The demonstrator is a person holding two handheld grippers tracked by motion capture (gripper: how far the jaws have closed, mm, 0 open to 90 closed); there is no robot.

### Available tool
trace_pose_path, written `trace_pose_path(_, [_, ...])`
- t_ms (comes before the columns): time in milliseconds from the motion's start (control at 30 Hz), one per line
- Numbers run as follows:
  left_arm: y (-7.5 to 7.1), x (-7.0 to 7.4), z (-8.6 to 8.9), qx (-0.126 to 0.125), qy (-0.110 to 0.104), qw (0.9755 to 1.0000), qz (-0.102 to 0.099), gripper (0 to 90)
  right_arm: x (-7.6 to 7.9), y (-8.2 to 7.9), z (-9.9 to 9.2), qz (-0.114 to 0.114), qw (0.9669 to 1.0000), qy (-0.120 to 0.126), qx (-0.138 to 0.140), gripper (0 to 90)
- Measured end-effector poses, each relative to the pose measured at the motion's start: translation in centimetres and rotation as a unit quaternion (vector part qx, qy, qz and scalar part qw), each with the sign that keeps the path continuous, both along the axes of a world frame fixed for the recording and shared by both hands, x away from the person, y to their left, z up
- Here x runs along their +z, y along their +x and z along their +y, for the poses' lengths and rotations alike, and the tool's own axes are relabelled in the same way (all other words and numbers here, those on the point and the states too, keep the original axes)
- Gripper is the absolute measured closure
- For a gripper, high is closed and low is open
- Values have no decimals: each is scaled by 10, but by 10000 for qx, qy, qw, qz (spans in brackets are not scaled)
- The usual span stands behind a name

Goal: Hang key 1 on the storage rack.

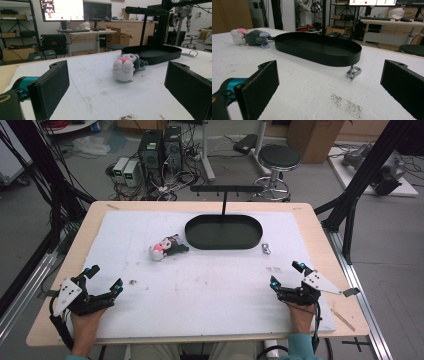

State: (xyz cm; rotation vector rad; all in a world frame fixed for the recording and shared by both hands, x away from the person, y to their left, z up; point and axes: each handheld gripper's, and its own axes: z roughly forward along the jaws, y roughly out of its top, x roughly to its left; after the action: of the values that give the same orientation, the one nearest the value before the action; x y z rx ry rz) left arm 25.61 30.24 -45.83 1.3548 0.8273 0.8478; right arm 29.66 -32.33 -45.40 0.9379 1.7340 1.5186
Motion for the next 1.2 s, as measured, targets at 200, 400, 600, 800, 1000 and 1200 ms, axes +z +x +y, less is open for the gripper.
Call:
trace_pose_path(200, [0,0,1,-31,-34,10000,15,62,0,0,0,-4,10000,-5,-8,10])
trace_pose_path(400, [1,0,2,1,-81,10000,52,62,0,0,0,-18,10000,-21,-21,10])
trace_pose_path(600, [2,0,4,-39,-173,9998,76,62,0,0,0,17,10000,3,-24,10])
trace_pose_path(800, [5,8,5,-178,-158,9995,205,62,0,0,0,-12,10000,-26,-11,10])
trace_pose_path(1000, [20,33,5,-472,-144,9977,468,62,0,0,0,0,10000,-3,-5,10])
trace_pose_path(1200, [40,60,2,-575,202,9965,570,62,0,0,0,-19,10000,-16,-19,10])
